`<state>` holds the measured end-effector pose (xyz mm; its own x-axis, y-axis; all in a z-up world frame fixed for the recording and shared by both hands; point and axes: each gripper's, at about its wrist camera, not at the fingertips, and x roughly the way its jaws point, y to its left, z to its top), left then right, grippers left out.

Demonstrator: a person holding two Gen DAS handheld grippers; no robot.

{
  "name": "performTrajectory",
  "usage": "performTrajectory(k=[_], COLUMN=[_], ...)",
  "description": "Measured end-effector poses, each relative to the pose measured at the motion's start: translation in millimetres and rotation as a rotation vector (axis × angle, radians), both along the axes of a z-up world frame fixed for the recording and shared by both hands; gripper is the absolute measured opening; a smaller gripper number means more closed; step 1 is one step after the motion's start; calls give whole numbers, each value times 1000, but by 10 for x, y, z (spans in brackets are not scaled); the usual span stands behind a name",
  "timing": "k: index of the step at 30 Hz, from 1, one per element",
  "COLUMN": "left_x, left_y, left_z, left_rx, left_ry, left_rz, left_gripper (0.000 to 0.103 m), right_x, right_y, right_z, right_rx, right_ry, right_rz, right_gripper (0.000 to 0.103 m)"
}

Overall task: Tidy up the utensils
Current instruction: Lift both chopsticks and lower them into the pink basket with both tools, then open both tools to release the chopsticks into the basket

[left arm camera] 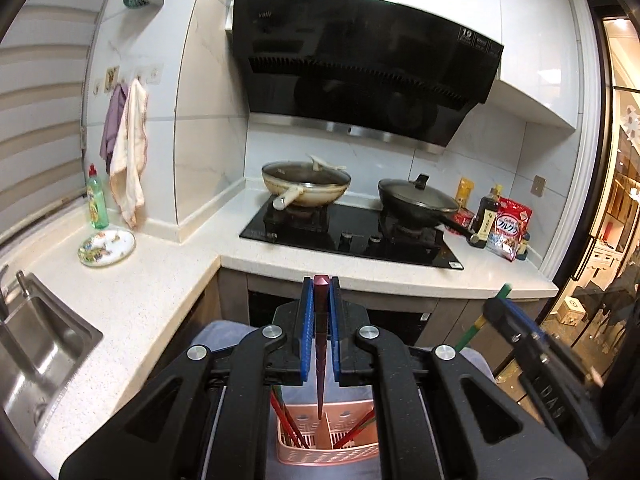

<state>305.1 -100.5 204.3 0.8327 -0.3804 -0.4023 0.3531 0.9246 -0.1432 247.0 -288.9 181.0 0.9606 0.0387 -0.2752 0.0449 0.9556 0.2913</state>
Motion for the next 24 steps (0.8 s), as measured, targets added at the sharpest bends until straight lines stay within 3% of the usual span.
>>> performTrajectory(k=[8,15,19,21,24], left_x=[126,171,151,109,60], left_y=[-14,-5,6,9,38], left_z=[-454,-646,-710,-707,-688], left_rx=[4,5,11,25,27], left_ry=[93,139,147,137,137], left_rz=[-2,4,6,16,31], left_gripper=[7,7,8,13,31], right_x=[173,224,201,157,72], right_y=[26,28,-6,-5,1], right_z=[-572,-792,-823,-798,-719], right_rx=[32,21,24,14,10], right_ry=[106,167,176,172,155], right_rz=[15,2,-9,-11,-13], right_gripper=[7,8,14,14,14])
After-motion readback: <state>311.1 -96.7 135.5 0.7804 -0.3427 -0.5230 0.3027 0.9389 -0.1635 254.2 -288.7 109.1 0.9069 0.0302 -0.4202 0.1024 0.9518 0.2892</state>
